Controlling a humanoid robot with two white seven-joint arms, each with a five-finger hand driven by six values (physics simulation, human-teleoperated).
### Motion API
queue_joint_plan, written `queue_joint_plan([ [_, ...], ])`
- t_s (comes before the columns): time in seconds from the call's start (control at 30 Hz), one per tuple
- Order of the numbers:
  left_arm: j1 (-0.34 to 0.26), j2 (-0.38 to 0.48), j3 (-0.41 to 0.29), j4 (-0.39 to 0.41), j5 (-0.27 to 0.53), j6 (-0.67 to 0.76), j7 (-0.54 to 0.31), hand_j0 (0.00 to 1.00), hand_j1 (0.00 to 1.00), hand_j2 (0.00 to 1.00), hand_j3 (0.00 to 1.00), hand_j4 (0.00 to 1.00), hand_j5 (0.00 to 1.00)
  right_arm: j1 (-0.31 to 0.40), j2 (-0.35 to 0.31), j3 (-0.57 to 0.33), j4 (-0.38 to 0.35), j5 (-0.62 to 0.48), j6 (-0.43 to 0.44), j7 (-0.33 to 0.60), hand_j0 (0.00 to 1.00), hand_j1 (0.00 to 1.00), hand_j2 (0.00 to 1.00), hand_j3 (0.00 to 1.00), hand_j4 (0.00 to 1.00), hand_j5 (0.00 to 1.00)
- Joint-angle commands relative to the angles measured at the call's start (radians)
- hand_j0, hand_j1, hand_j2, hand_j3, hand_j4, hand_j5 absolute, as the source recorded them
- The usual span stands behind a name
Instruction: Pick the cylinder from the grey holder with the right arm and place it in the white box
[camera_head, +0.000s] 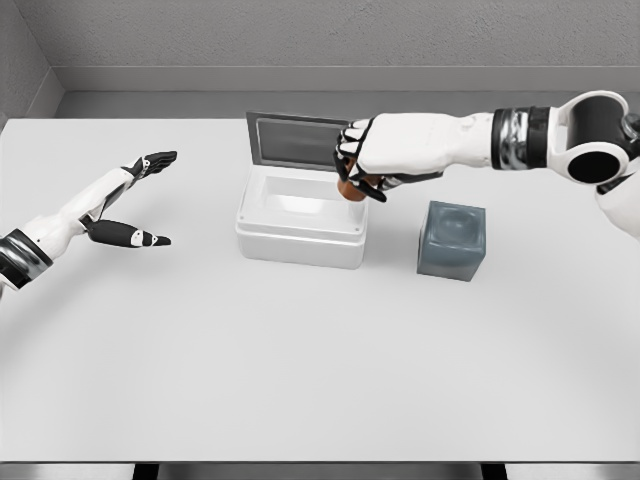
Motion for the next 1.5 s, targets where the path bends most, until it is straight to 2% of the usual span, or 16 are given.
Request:
queue_joint_plan([
  [0.0,0.000,0.000,0.000,0.000,0.004,0.000,-0.001,1.00,1.00,1.00,1.00,1.00,1.00,-0.002,0.008,0.008,0.017,-0.008,0.004,0.000,0.07,0.07,0.07,0.07,0.07,0.07],
  [0.53,0.002,0.002,0.000,0.007,0.003,0.000,-0.001,1.00,1.00,1.00,1.00,1.00,1.00,-0.021,0.036,0.034,0.070,-0.003,0.004,0.000,0.08,0.08,0.08,0.08,0.08,0.08],
  [0.7,0.002,0.008,-0.043,0.021,0.000,0.000,0.001,1.00,1.00,1.00,1.00,1.00,1.00,-0.028,0.047,0.037,0.101,-0.001,0.004,0.000,0.08,0.08,0.08,0.08,0.08,0.08],
  [0.93,0.011,0.014,-0.057,0.021,0.000,0.000,0.001,1.00,1.00,1.00,1.00,1.00,1.00,-0.029,0.051,0.039,0.107,0.005,0.004,0.000,0.08,0.08,0.08,0.08,0.08,0.08],
  [0.97,0.011,0.014,-0.057,0.021,0.000,0.000,0.001,1.00,1.00,1.00,1.00,1.00,1.00,-0.031,0.051,0.039,0.107,0.005,0.004,0.000,0.14,0.14,0.14,0.14,0.14,0.14],
  [1.0,0.011,0.014,-0.057,0.021,-0.002,0.000,-0.001,1.00,1.00,1.00,1.00,1.00,1.00,-0.031,0.057,0.039,0.106,0.035,0.004,0.000,0.91,0.91,0.91,0.91,0.91,0.91],
  [1.03,0.011,0.014,-0.057,0.021,0.000,0.000,0.001,1.00,1.00,1.00,1.00,1.00,1.00,-0.031,0.068,0.036,0.106,0.121,0.004,0.000,1.00,1.00,1.00,1.00,1.00,1.00],
  [1.47,0.011,0.014,-0.058,0.021,-0.002,0.000,0.001,1.00,1.00,1.00,1.00,1.00,1.00,-0.031,0.062,0.027,0.093,0.120,0.004,0.000,1.00,1.00,1.00,1.00,1.00,1.00],
])
